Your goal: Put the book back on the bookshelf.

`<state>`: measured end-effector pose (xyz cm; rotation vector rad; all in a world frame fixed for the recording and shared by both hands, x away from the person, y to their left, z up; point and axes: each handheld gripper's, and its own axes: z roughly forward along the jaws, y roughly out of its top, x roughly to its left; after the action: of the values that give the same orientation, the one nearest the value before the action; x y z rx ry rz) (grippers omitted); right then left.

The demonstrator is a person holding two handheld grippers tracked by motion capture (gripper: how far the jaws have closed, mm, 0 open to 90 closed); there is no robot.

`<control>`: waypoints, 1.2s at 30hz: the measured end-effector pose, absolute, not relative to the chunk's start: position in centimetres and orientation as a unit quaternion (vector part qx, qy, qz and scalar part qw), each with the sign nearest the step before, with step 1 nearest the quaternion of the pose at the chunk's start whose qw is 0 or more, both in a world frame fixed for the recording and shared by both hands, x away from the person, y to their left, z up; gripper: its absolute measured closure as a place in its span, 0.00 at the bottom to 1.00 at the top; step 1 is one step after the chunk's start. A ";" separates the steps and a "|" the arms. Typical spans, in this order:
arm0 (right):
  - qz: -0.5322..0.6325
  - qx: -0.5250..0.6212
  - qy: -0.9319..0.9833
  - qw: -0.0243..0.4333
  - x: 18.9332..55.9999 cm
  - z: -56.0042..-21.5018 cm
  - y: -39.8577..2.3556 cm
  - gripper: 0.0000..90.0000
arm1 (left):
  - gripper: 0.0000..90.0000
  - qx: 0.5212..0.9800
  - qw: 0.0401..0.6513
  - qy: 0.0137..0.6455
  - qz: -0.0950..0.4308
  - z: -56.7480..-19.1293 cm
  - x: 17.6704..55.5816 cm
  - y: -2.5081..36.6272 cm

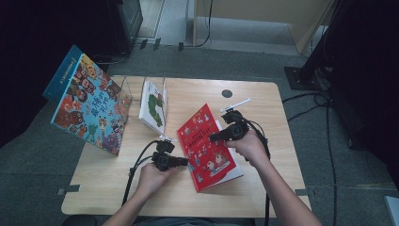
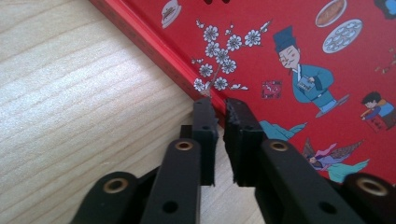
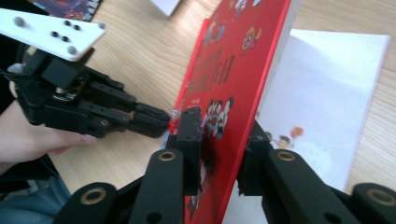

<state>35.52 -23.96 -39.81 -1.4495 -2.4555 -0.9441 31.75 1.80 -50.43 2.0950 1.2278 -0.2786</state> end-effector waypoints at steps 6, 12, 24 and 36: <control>-0.308 -0.487 -0.810 0.107 36.3 -39.4 -23.3 0.92 | 0.71 0.796 0.353 0.482 -0.103 -50.1 32.2 2.8; -0.295 -0.479 -0.820 0.108 36.3 -38.1 -23.2 0.98 | 0.62 0.785 0.367 0.489 -0.099 -49.8 32.3 3.5; -0.297 -0.440 -0.843 0.087 35.5 -35.2 -23.3 0.98 | 0.54 0.788 0.377 0.478 -0.088 -48.9 32.2 3.5; -0.349 -0.405 -0.839 0.103 34.0 -33.4 -23.6 0.98 | 0.40 0.765 0.430 0.466 -0.115 -47.6 32.3 3.6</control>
<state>34.00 -23.61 -33.44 -1.1942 -2.4750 -1.0312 32.27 3.60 -47.63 1.9090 1.1622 -0.2860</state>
